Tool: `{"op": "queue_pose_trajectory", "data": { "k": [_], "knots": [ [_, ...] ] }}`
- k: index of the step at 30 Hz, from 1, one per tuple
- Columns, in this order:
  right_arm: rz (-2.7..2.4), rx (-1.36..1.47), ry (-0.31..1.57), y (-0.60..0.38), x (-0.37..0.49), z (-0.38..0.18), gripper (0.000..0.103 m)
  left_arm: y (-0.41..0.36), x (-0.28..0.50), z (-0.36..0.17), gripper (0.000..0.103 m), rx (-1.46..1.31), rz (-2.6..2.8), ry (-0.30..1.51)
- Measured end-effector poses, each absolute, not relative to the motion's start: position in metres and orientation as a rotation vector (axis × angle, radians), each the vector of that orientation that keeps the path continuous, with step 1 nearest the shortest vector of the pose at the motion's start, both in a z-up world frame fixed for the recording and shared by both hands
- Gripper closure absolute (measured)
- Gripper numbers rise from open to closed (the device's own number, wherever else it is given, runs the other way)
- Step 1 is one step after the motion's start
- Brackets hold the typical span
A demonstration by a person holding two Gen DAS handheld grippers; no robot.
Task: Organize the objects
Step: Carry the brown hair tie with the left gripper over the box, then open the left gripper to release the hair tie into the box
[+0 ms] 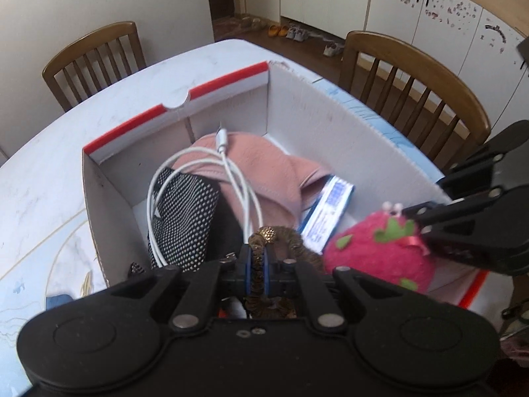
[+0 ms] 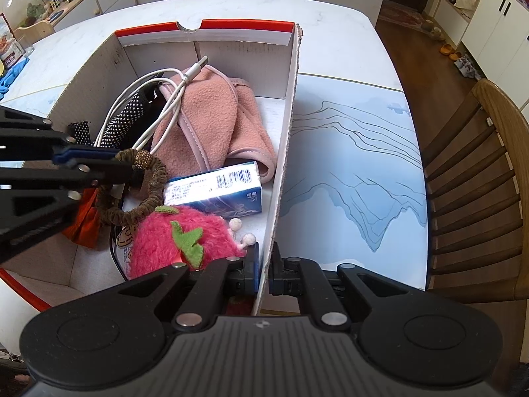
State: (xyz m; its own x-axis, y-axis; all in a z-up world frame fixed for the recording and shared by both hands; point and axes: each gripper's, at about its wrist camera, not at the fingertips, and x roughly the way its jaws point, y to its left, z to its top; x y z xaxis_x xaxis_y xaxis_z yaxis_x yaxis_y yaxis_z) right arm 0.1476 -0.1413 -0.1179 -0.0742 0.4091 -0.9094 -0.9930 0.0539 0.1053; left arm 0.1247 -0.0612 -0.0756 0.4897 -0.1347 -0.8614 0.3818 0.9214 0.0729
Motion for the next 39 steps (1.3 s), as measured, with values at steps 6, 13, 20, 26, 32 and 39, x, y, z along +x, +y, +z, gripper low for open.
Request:
{"op": "queue_pose_trajectory", "data": {
  "k": [6, 13, 20, 26, 32, 39],
  "knots": [
    [1.391, -0.799, 0.993, -0.141, 0.148, -0.118, 0.098, -0.056, 0.126, -0.079, 0.098, 0.235, -0.308, 1.030],
    [1.392, -0.799, 0.994, -0.140, 0.148, -0.118, 0.098, -0.054, 0.124, -0.076, 0.086, 0.197, -0.306, 1.035],
    [1.392, -0.794, 0.999, -0.139, 0.148, -0.118, 0.098, -0.054, 0.116, -0.063, 0.082, 0.165, -0.304, 1.012],
    [1.391, -0.792, 1.001, -0.140, 0.148, -0.118, 0.098, -0.051, 0.107, -0.049, 0.077, 0.123, -0.296, 0.979],
    [1.389, -0.791, 1.002, -0.141, 0.148, -0.118, 0.098, -0.043, 0.099, -0.034, 0.070, 0.085, -0.285, 0.941],
    [1.387, -0.791, 1.000, -0.141, 0.149, -0.117, 0.098, -0.029, 0.088, -0.016, 0.052, 0.049, -0.240, 0.877]
  ]
}}
